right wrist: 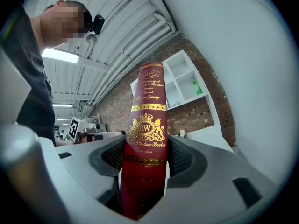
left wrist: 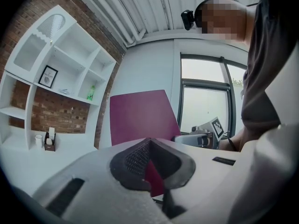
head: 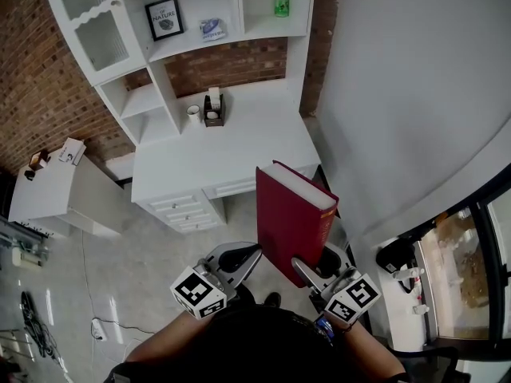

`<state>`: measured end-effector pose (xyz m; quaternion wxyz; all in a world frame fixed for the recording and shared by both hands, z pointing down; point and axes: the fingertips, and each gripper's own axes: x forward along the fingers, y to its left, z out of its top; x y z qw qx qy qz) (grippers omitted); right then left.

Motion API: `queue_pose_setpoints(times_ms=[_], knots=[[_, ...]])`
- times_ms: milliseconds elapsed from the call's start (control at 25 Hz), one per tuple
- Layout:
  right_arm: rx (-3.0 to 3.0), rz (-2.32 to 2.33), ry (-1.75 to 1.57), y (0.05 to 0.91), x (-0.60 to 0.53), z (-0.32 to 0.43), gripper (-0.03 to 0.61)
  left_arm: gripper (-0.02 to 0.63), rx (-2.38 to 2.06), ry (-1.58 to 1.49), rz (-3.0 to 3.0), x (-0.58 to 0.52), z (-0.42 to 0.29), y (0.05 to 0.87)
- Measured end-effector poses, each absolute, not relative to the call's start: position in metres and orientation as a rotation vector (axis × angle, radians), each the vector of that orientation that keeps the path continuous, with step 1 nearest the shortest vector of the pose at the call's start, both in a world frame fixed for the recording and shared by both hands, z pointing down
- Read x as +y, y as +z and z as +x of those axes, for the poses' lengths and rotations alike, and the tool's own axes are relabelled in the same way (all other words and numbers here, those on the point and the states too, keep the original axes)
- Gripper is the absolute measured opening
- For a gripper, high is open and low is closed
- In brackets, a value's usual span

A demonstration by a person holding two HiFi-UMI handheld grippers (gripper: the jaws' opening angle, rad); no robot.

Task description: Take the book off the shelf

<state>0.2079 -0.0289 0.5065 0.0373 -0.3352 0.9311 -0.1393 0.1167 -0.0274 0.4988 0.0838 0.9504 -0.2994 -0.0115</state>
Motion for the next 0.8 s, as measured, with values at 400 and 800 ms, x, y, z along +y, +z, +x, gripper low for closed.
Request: queue_pose_setpoints(times_ms=[400, 800], knots=[[2.857, -1.013, -0.452, 0.511, -0.027, 0.213, 0.242, 0.008, -0.841, -0.041, 2.830, -0.027, 0.133, 0.498], [2.842, -1.007, -0.456, 0.508, -0.039, 0.221, 0.242, 0.008, -0.823, -0.055, 2.829, -0.038, 0.145, 0.496]])
